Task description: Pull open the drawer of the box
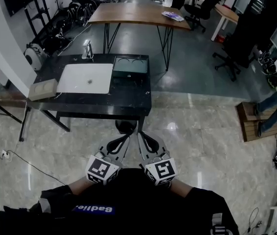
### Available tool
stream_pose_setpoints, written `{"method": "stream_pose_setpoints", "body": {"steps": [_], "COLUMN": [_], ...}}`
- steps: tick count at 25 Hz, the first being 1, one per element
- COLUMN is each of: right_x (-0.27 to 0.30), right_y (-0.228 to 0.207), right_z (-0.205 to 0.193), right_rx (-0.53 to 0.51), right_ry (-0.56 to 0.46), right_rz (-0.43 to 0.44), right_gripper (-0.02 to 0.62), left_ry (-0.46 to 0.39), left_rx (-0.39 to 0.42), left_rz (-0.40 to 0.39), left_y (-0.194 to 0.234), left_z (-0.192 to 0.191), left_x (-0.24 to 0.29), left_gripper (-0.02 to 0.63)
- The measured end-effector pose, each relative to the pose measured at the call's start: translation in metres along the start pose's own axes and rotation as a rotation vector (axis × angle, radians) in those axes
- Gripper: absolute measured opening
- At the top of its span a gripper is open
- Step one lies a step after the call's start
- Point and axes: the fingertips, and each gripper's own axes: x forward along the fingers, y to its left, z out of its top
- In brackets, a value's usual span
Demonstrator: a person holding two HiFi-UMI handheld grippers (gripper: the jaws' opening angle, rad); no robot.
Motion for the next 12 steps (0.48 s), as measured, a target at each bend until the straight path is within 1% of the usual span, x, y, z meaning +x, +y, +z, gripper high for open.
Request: {"method": "stream_pose_setpoints", "body": {"steps": [8, 12], "right_x": [-0.004, -0.009], "right_y": [-0.018, -0.038], "right_z": [-0.002, -0.005], "right_rx": [0.009, 0.015], "right_ry": [-0.003, -0.004], "right_rz": [0.015, 0.034], "right_gripper": [-0.001, 0.000], "left_ry": [0.015, 0.025], "left_rx": [0.005, 0.013], "left_rz": [0.027, 0.051], "left_y": [-0.005, -0.014], "left_z": [-0.001, 0.000], "left_x": [0.014, 0.031], "left_gripper": [0.002, 0.002]}}
